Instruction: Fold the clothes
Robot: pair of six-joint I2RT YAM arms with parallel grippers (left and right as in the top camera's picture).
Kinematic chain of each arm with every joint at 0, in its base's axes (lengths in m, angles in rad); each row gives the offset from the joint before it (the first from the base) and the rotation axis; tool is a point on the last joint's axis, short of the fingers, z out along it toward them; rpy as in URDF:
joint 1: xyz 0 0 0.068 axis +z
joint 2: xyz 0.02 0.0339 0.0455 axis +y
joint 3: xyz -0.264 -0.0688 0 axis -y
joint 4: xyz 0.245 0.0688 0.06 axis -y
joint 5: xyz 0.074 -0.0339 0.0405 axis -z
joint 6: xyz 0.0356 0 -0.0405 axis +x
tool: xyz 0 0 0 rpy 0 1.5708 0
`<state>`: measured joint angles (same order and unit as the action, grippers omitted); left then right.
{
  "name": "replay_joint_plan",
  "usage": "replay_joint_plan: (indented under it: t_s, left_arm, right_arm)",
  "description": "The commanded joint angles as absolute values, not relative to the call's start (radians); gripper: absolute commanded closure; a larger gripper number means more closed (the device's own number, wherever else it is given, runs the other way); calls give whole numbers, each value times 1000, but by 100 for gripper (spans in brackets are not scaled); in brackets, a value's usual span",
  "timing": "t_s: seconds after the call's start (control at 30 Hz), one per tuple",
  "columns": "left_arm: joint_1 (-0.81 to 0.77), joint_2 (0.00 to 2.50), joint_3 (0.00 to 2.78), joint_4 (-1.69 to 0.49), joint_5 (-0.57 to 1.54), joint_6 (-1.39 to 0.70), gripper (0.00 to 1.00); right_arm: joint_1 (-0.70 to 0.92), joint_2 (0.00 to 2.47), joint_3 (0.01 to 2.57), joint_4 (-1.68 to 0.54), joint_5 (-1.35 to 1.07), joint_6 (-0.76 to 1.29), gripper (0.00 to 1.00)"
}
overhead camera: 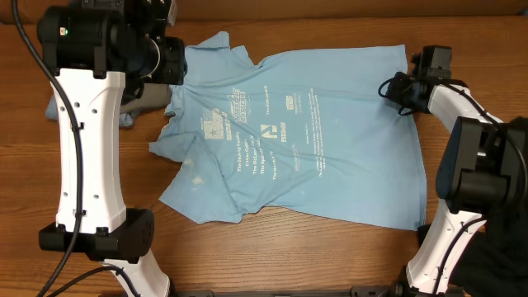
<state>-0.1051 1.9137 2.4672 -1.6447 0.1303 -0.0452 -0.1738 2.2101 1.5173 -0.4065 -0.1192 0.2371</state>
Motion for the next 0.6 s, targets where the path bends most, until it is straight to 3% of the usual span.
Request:
replay_joint_plan:
  t_s: [0.0, 0.27, 0.3, 0.37, 0.4, 0.57]
  left_arm:
    - [-113, 1917, 2470, -1642, 130, -49, 53]
    - [-113, 1917, 2470, -1649, 130, -49, 51]
    - [-113, 1917, 2470, -1649, 130, -49, 50]
    - [-113, 1918, 2469, -1650, 130, -49, 49]
    - [-113, 1919, 2469, -1653, 130, -49, 48]
    - [-112, 1937, 2466, -1690, 120, -48, 47]
  right_arm:
    - [-229, 2250, 1575, -402, -23, 317, 96]
    - [-390, 2249, 1710, -437, -145, 450, 96]
    - [-403, 2248, 1716, -441, -183, 447, 93]
    - [-424, 2244, 1722, -457, -247, 422, 58]
    - [-430, 2239, 1724, -474, -257, 413, 54]
    - [-439, 2180, 1724, -549, -257, 374, 52]
